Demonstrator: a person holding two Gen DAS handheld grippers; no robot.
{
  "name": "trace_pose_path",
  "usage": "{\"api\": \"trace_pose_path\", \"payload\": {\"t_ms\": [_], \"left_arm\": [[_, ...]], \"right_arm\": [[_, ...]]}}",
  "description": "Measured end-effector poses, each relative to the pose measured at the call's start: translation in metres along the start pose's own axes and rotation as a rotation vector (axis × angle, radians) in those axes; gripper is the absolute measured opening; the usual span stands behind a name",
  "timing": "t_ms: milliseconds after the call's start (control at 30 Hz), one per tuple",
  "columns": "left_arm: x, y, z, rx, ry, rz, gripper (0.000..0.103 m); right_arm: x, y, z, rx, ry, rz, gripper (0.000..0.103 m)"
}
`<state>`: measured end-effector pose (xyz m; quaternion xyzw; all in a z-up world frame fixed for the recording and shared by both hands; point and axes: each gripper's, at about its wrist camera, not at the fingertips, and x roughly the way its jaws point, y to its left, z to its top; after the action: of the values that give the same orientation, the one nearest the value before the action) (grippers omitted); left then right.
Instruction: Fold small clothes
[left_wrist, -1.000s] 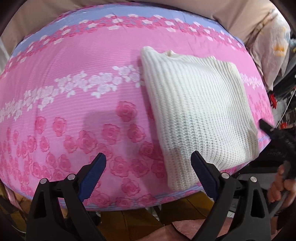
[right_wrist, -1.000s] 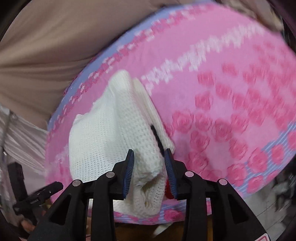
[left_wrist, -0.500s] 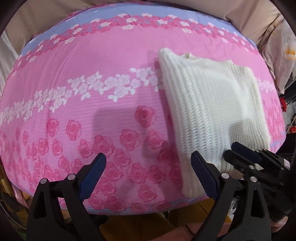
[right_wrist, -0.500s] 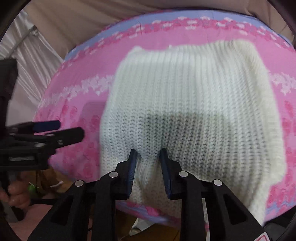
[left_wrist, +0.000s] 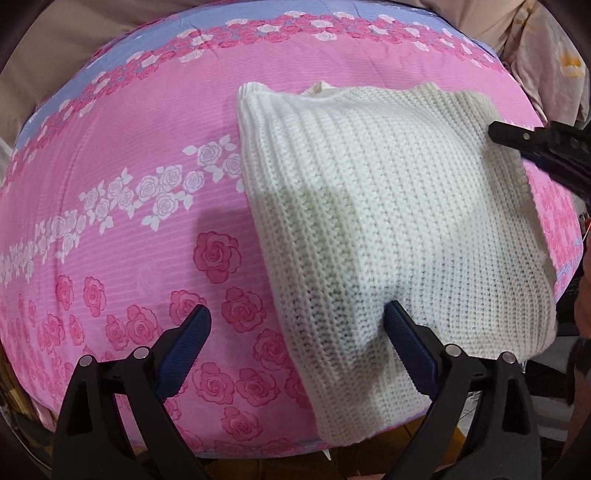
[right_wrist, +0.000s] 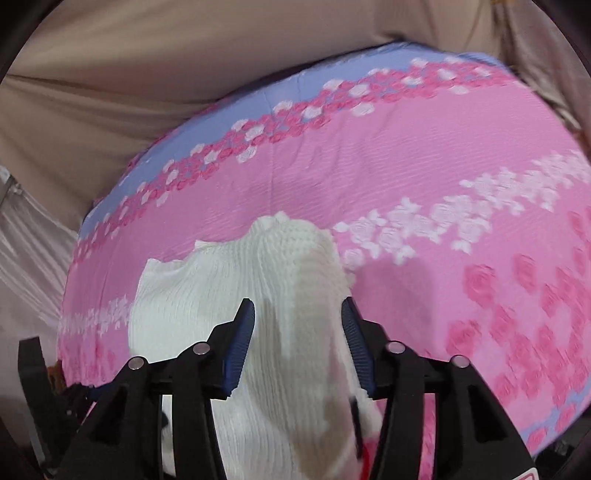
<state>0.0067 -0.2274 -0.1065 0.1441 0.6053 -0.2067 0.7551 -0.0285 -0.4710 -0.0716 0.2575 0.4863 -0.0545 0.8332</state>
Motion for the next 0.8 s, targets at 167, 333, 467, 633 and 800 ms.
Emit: {"api": "trace_pose_path", "payload": {"t_ms": [167,333,467,633,800], "left_arm": [[0.000,0.000,0.000,-0.018,-0.014,0.011,0.096],[0.001,0.000,0.000,-0.027,-0.015,0.009,0.096],[-0.001,0.005,-0.004,-0.054,-0.011,-0.010,0.096],[-0.008,-0.003,-0.012,-0.041,-0.010,0.001,0.096],[-0.004,-0.006,-0.014,-0.035,-0.005,0.017,0.096]], "right_arm": [[-0.001,0.004,0.021,-0.011,-0.083,0.048,0.013],[0.003,-0.027,0.010,0.090,-0.015,0.050,0.019],[-0.058,-0.030,-0.037,0.121,-0.083,0.104,0.036],[-0.066,-0.015,-0.125,0.040,0.021,0.015,0.045],[-0.062,-0.009,-0.154,0.032,0.001,-0.029,0.015]]}}
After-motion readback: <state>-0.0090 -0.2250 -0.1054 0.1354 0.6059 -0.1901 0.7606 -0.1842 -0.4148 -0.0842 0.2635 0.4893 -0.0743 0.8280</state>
